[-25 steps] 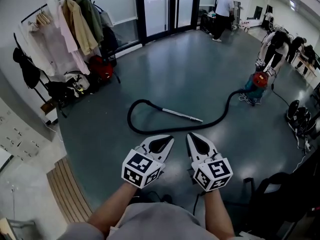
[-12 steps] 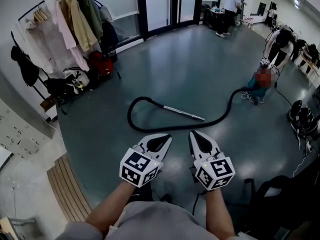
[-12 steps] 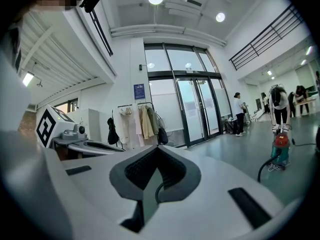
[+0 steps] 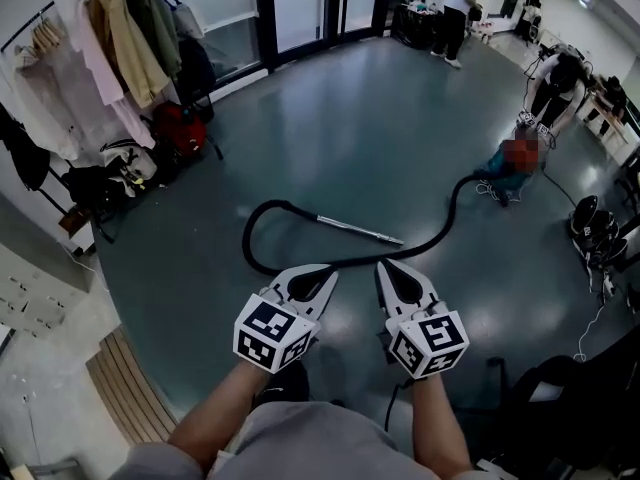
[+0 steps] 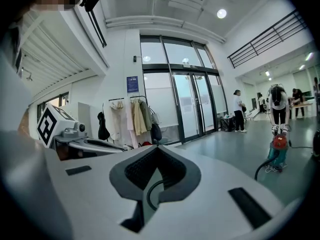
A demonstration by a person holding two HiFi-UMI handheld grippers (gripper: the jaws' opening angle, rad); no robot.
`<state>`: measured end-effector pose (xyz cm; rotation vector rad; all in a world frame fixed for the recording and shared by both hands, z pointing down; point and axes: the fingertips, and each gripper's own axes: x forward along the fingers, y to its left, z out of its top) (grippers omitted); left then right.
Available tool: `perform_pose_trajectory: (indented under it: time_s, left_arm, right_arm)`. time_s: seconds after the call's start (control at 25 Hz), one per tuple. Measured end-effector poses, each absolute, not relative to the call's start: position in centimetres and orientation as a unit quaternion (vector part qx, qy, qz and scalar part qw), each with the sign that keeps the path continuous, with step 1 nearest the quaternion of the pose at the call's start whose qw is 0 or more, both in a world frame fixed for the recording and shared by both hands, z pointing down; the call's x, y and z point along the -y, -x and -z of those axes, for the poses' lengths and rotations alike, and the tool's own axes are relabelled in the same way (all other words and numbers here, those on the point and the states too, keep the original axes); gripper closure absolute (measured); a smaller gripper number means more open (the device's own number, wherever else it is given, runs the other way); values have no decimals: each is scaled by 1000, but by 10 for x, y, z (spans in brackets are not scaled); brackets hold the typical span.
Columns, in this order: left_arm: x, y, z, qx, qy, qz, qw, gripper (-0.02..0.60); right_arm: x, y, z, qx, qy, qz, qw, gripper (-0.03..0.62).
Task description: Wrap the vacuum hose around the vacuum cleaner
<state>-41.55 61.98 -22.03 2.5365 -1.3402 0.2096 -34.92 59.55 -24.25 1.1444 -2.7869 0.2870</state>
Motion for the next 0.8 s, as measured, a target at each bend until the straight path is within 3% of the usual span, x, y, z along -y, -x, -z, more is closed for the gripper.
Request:
perform_pose_trajectory:
  time_s: [0.4,0.8]
  left_arm:
    - [-512,496,213,425,-889,-73,155,575]
    - [-449,518,199,395,-898,-68,183,575]
  right_arm:
    - [-489,427,235,902,-411,-99,94,592]
    - [-419,458,228,896,-416,-100,115,592]
